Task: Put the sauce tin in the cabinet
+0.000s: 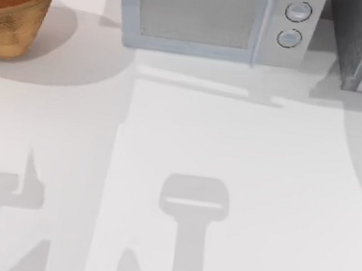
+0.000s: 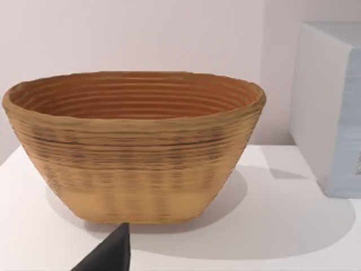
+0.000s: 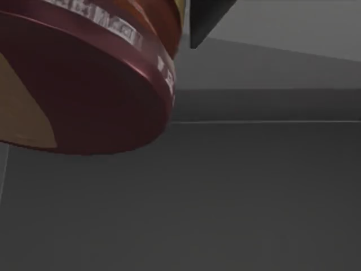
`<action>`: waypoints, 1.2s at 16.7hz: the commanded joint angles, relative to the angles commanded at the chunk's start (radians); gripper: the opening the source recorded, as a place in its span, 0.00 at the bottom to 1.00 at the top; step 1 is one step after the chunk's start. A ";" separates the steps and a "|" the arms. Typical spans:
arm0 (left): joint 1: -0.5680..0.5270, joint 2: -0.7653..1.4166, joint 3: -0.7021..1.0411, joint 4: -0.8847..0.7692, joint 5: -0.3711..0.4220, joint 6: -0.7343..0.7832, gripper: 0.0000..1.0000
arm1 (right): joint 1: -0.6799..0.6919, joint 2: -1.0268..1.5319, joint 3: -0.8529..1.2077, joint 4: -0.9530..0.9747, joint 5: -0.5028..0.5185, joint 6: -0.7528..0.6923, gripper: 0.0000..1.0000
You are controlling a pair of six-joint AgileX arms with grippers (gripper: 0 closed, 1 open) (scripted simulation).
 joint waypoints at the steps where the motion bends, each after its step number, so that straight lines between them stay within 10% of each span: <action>1: 0.000 0.000 0.000 0.000 0.000 0.000 1.00 | 0.006 0.042 0.056 -0.018 0.006 0.000 0.00; 20: 0.000 0.000 0.000 0.000 0.000 0.000 1.00 | -0.001 0.331 0.341 -0.046 -0.006 0.003 0.00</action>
